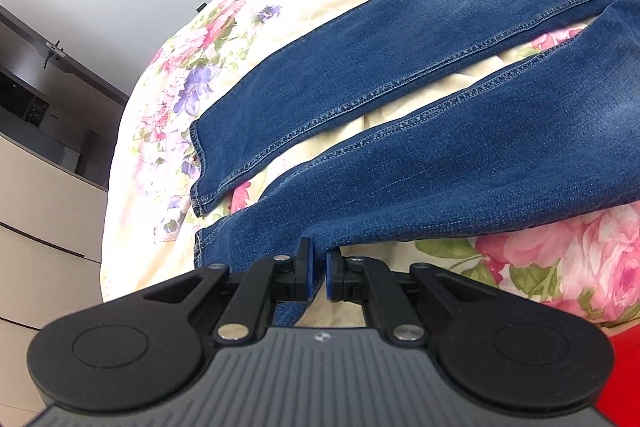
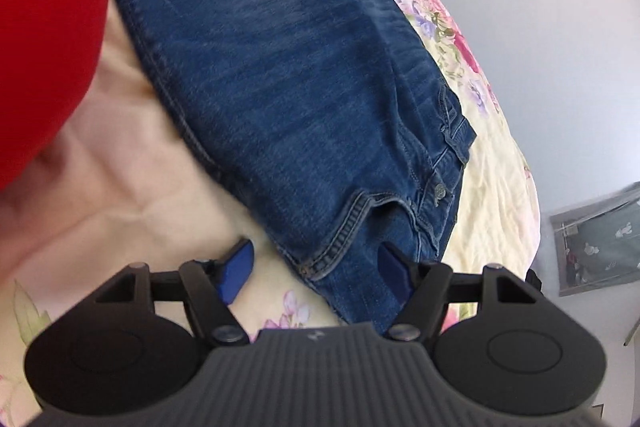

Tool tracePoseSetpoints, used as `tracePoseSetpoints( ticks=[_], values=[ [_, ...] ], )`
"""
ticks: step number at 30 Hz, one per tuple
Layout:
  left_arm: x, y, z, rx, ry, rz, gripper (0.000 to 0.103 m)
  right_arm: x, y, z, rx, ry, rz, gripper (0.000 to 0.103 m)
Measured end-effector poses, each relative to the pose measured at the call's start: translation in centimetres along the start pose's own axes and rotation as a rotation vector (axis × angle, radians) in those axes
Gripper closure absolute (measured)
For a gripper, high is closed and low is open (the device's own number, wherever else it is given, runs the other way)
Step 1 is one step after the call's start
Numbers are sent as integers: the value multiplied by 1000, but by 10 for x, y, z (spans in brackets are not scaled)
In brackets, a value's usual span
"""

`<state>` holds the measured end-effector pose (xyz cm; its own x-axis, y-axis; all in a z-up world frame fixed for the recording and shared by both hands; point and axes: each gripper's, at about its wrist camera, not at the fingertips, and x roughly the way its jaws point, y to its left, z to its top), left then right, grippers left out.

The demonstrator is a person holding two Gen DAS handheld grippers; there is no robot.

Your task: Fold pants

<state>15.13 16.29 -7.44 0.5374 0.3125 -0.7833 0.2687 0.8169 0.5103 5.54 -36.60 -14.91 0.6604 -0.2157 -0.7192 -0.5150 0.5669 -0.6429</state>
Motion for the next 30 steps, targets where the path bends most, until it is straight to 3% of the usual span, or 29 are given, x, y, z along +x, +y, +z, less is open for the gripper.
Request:
tracePoseSetpoints(
  ticks=[2, 4, 6, 10, 13, 15, 17, 22, 25, 27, 30],
  values=[
    [1, -1, 0, 3, 5, 3, 97, 1, 6, -1, -41, -27, -56, 45],
    [1, -2, -1, 5, 12, 3, 97, -1, 17, -1, -114, -79, -150, 44],
    [1, -2, -1, 6, 16, 3, 97, -1, 22, 1, -184, -104, -185, 44],
    [0, 1, 0, -11, 17, 2, 97, -10, 28, -4, -325, -142, -165, 44],
    [1, 1, 1, -14, 17, 3, 97, -12, 38, -15, -447, -118, -101, 44],
    [2, 1, 2, -18, 18, 2, 97, -6, 46, -26, -511, -112, -109, 47],
    [3, 0, 2, -21, 21, 1, 97, 4, 54, -36, -538, -126, -158, 48],
    [4, -1, 0, -17, 28, 0, 97, 20, 64, -52, -646, -173, -378, 48],
    [2, 0, -1, -22, 26, 1, 97, 17, 71, -70, -801, -250, -466, 48],
    [3, 0, 0, -31, 26, -1, 97, 14, 74, -81, -884, -301, -493, 48],
    [6, 0, 1, -36, 30, 1, 97, 10, 73, -81, -885, -315, -474, 48]
  ],
)
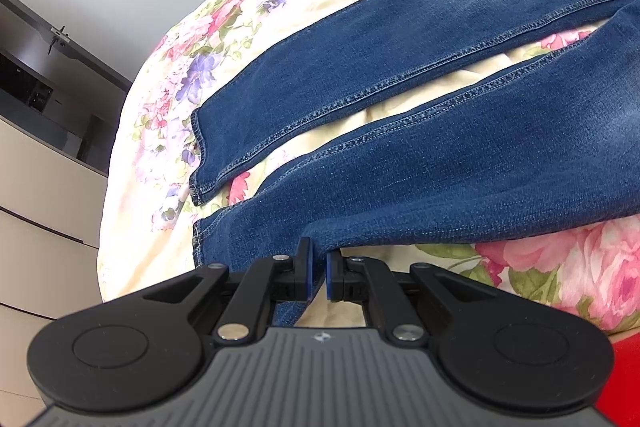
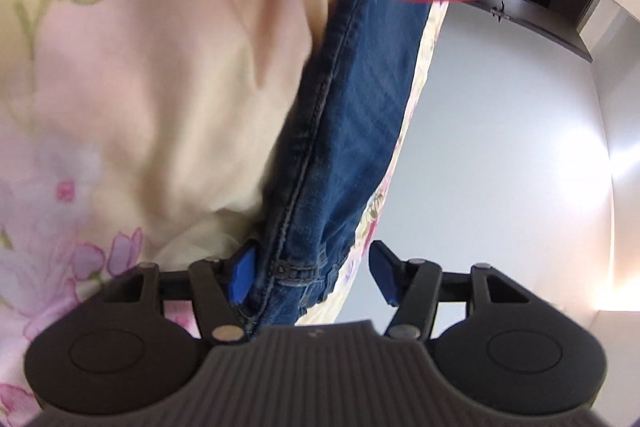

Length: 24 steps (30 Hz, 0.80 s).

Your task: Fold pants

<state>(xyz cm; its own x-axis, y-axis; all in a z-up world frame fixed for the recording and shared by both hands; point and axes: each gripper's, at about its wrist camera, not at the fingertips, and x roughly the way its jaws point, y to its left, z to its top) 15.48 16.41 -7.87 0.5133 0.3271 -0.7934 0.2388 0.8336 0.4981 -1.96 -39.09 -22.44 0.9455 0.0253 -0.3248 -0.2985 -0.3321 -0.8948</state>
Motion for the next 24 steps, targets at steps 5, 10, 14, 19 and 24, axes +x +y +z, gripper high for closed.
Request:
tracePoseSetpoints(
  ticks=[5, 10, 14, 19, 24],
  values=[
    [1, 0, 0, 1, 3, -1, 97, -1, -8, -1, 24, 11, 42, 85],
    [0, 1, 1, -17, -4, 10, 97, -2, -25, -4, 102, 28, 98, 88],
    [-4, 5, 2, -59, -36, 25, 98, 5, -55, -8, 188, 61, 112, 90],
    [-12, 22, 3, -147, -79, 33, 98, 14, -91, -23, 326, 130, 88, 91],
    [-17, 40, 13, -203, -103, 22, 98, 28, -128, -41, 504, 187, 67, 91]
  ],
)
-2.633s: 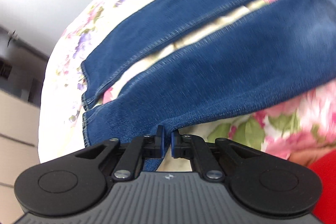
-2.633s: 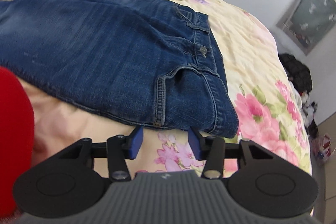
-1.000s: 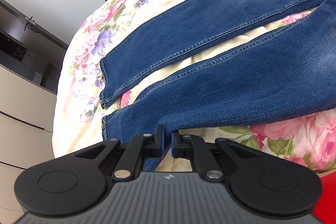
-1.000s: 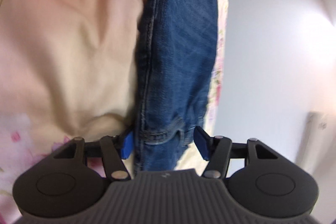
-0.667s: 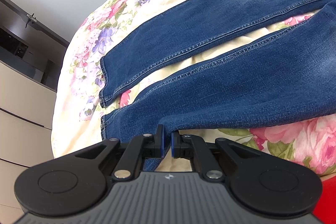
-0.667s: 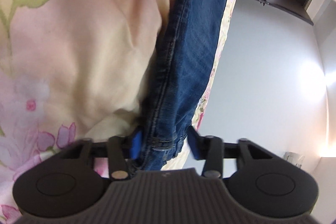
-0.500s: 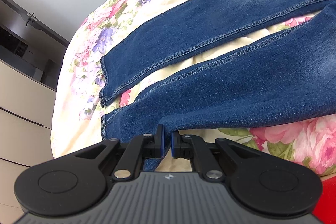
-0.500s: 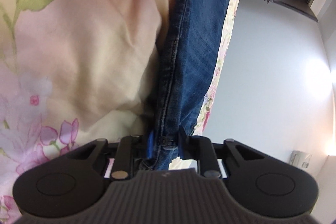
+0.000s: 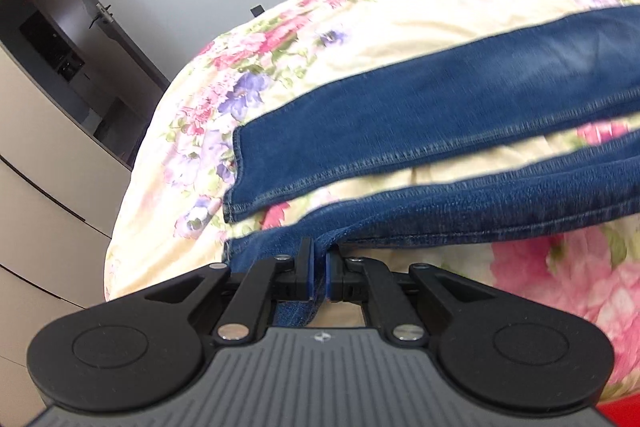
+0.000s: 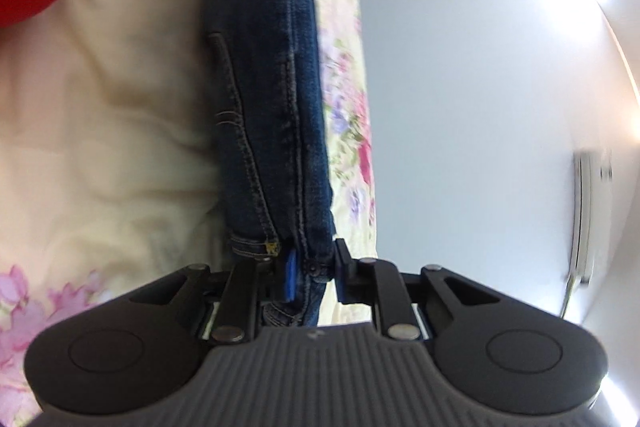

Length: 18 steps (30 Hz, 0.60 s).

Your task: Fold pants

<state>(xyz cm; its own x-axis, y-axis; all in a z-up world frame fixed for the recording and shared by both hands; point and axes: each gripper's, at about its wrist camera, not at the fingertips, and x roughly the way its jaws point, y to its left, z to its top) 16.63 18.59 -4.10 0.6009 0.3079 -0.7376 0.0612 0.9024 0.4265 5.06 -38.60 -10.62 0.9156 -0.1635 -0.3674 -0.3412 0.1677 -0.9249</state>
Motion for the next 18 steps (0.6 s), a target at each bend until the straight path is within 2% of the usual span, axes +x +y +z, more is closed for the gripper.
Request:
tracePoseSetpoints(
  ticks=[8, 14, 18],
  values=[
    [20, 10, 57, 4, 1, 35, 98, 58, -54, 22, 159, 80, 0, 92],
    [67, 4, 110, 59, 55, 67, 99, 130, -88, 44, 213, 164, 53, 91],
    [108, -7, 142, 122, 95, 86, 99, 188, -91, 53, 211, 221, 95, 91]
  ],
)
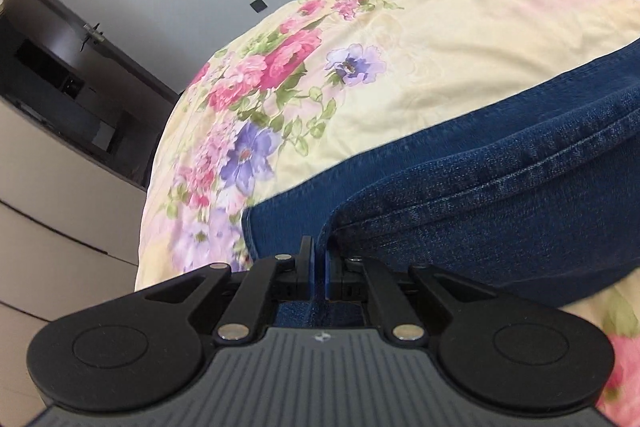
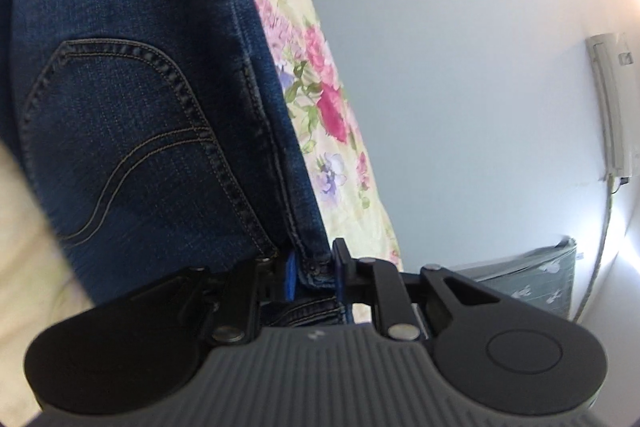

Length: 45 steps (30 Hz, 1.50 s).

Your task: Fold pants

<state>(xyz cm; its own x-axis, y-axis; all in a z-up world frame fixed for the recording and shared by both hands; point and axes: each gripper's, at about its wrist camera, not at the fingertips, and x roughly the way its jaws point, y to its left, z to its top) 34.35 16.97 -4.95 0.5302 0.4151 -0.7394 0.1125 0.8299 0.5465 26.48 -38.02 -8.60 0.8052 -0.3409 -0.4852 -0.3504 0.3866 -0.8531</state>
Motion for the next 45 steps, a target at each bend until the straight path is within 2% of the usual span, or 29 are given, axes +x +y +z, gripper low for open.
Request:
tracePoseSetpoints(
  ticks=[3, 7, 11, 15, 20, 22, 24, 26, 29, 33, 35, 38, 40, 42, 44, 45],
  values=[
    [35, -10, 23, 31, 59, 2, 98, 37, 7, 16, -5, 44, -15, 92],
    [88, -25, 39, 49, 142, -27, 98, 84, 19, 31, 22, 104, 59, 92],
    [121, -34, 42, 41, 174, -47, 98, 118, 37, 36, 16, 140, 104, 92],
    [137, -38, 42, 48, 184, -70, 98, 133, 49, 37, 30, 153, 125, 91],
    [130, -40, 38, 53, 157, -49, 99, 143, 46, 44, 60, 145, 97, 91],
    [112, -32, 34, 28, 108, -34, 99, 133, 40, 44, 48, 123, 61, 91],
    [90, -17, 32, -38, 48, -32, 98, 119, 33, 43, 27, 99, 14, 91],
    [77, -8, 31, -59, 20, -25, 98, 110, 24, 44, 29, 79, -10, 91],
    [77, -4, 38, -53, 24, 2, 98, 114, 17, 50, 56, 74, 5, 91],
    [91, -11, 44, -33, 47, 14, 97, 138, 32, 57, 17, 112, 35, 91],
    [98, -18, 44, 0, 50, 37, 92, 147, 40, 58, 10, 114, 30, 91],
    [110, -22, 41, -7, 75, 36, 84, 154, 46, 56, 36, 111, 15, 89],
    [115, -24, 40, -4, 77, 50, 72, 156, 48, 55, 52, 120, -11, 86],
    [118, -27, 38, 9, 74, 61, 65, 161, 40, 56, 107, 134, 1, 80],
    [114, -25, 37, 2, 57, 64, 44, 163, 27, 56, 174, 143, 6, 69],
    [111, -22, 37, -6, 43, 57, 28, 162, 21, 56, 213, 148, 14, 67]
  ],
)
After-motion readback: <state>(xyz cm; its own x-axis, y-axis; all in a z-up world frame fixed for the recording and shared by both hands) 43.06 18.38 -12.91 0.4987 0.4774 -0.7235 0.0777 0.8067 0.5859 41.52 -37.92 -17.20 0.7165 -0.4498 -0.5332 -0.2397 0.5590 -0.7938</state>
